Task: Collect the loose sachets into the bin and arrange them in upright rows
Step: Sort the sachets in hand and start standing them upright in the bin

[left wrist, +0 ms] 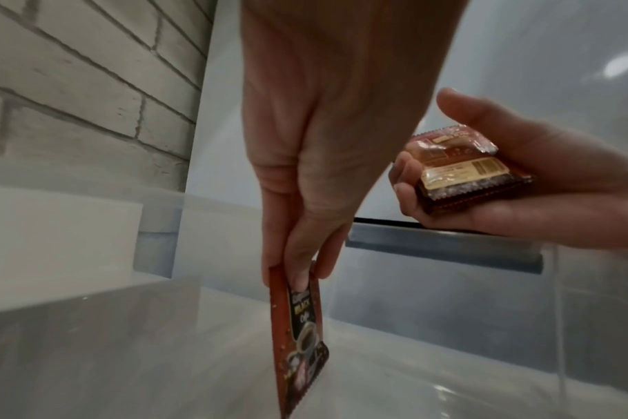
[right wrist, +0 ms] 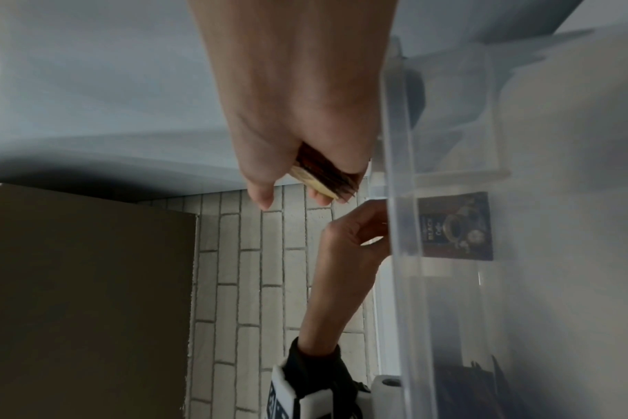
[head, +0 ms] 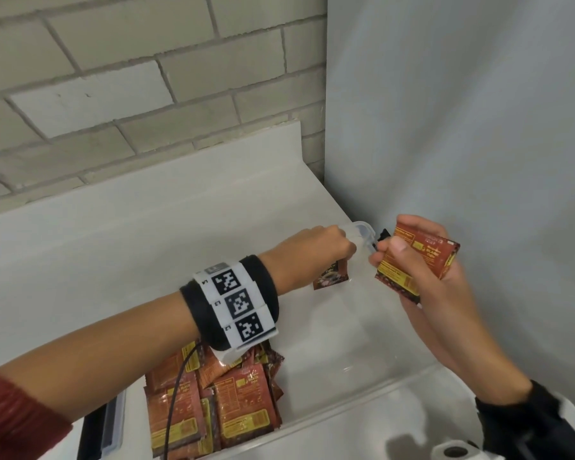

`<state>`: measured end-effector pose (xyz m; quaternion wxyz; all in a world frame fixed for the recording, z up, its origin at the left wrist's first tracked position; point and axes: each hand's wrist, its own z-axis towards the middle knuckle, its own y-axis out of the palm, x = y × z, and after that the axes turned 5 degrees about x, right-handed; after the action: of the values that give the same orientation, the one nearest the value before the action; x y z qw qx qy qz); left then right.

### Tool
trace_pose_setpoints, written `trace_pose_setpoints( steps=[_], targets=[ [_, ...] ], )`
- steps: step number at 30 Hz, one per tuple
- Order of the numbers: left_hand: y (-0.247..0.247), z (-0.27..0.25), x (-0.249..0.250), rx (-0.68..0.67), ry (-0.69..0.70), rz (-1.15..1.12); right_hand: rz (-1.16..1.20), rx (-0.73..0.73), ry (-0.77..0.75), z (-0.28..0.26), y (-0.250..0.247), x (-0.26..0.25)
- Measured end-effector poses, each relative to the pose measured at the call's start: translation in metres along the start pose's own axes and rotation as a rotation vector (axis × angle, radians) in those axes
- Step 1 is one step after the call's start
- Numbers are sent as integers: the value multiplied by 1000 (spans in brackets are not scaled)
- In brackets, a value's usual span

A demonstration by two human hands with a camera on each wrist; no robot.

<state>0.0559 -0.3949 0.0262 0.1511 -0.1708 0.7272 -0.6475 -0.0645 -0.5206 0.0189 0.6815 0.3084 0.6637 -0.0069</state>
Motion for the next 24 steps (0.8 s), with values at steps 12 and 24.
trace_pose_setpoints(
  steps=[12,24],
  targets=[
    [-5,0,18,26,-41,264,-7,-13,-5,0,-3,2],
    [1,0,10,92,2,216,50,-41,74,2,-9,2]
  ],
)
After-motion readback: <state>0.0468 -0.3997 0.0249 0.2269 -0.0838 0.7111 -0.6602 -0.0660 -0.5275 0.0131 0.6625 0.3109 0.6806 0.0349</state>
